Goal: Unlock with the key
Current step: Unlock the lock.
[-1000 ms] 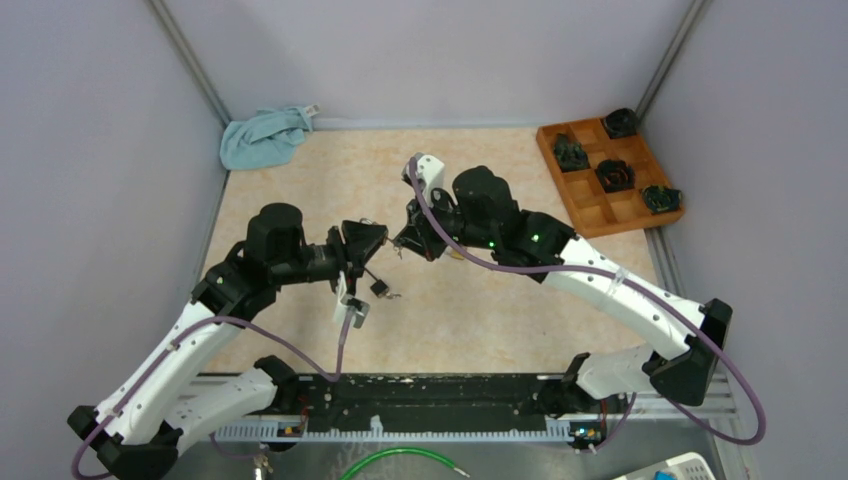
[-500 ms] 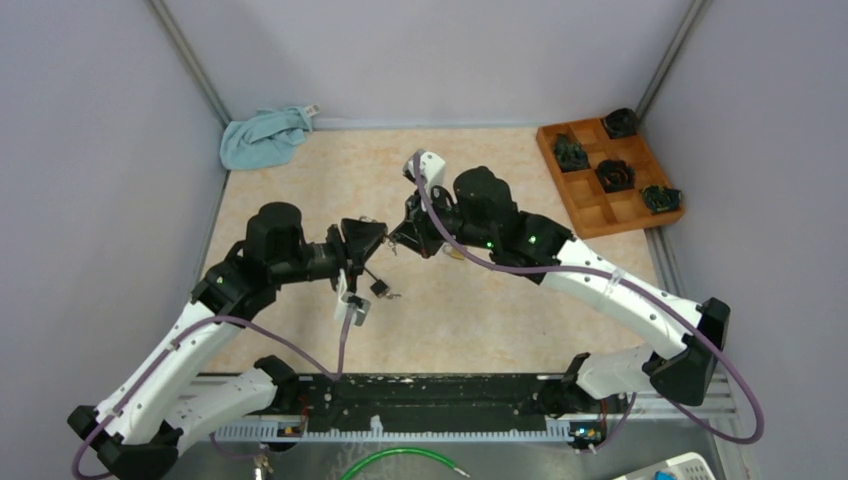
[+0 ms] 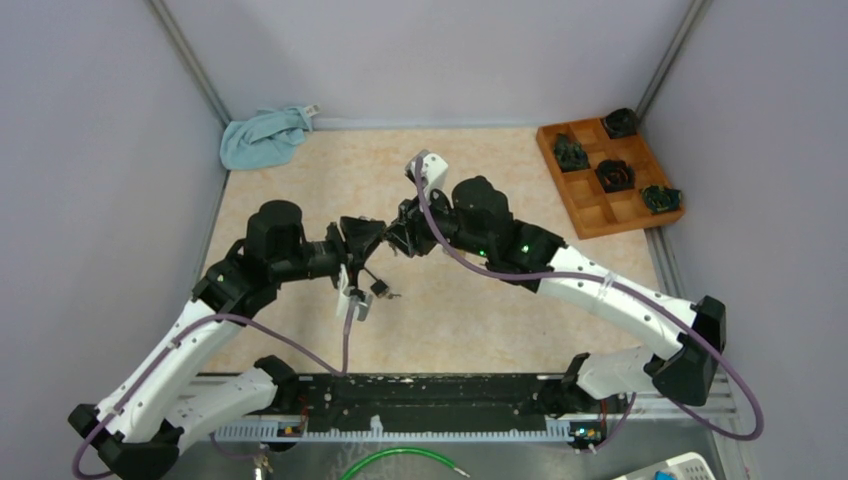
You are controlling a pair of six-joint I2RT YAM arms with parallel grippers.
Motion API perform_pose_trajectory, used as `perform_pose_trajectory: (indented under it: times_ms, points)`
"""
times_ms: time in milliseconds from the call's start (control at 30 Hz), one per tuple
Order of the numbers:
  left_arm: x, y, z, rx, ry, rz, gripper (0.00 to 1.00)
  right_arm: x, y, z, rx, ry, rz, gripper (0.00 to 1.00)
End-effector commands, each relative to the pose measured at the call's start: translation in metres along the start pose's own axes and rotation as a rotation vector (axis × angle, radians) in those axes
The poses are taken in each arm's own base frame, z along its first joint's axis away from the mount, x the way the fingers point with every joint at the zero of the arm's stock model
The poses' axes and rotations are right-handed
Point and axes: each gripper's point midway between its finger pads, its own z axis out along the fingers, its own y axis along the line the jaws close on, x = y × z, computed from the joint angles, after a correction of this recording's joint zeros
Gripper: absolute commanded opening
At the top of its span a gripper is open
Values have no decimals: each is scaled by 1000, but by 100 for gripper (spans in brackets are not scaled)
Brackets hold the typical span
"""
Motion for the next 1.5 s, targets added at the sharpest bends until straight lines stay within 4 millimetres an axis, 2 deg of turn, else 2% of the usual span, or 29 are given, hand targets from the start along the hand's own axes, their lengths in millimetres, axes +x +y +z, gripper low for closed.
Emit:
perform_pose_trajectory:
  times_ms: [0, 67, 133, 267, 533, 700, 800, 867, 967, 1000, 1033, 1067, 1100, 1133, 1167, 1200, 1300, 1467]
  points:
    - [-10, 26, -5, -77, -32, 38, 0, -40, 5, -20, 14, -159, -14, 48]
    - [-9, 26, -6, -85, -24, 35, 0, -40, 6, -28, 3, -191, -18, 62]
    - [-9, 27, -6, -92, -26, 30, 0, -35, 9, -30, -20, -195, -28, 67]
    - [-12, 30, -7, -102, -39, 25, 0, -30, 10, -25, -29, -179, -29, 66]
    - [-12, 33, -7, -110, -35, 31, 0, -29, 19, -4, -89, -175, -2, 55]
    - [-12, 34, -7, -116, -35, 31, 0, -29, 20, 5, -96, -178, 16, 53]
    - [-13, 35, -8, -120, -39, 32, 0, -29, 17, 9, -83, -178, 27, 43]
    - [-15, 36, -9, -124, -49, 28, 0, -31, 14, 11, -68, -192, 36, 29]
    - [-20, 36, -9, -128, -73, 19, 0, -37, 12, 10, -57, -231, 51, 0]
    - [-22, 37, -10, -130, -80, 12, 0, -38, 12, 9, -59, -244, 53, 0]
    - [-23, 36, -10, -127, -88, 1, 4, -40, 13, 8, -65, -258, 54, 0]
    - [-25, 36, -10, -126, -97, -19, 16, -40, 14, 5, -68, -265, 54, 0]
    - [-27, 32, -10, -108, -110, -52, 38, -39, 13, 3, -64, -268, 45, 0]
    - [-30, 27, -10, -86, -124, -84, 71, -37, 12, -1, -62, -269, 30, 0]
    - [-31, 20, -10, -57, -129, -113, 96, -34, 11, -5, -59, -267, 8, 0]
    - [-31, 13, -9, -29, -129, -148, 99, -31, 10, -9, -62, -264, -17, 0]
    - [-31, 7, -10, 15, -117, -348, 100, -15, 12, -24, -99, -263, -113, 0]
    - [-48, -6, -9, 166, -158, -700, 100, -6, 15, -48, -225, -271, -145, 0]
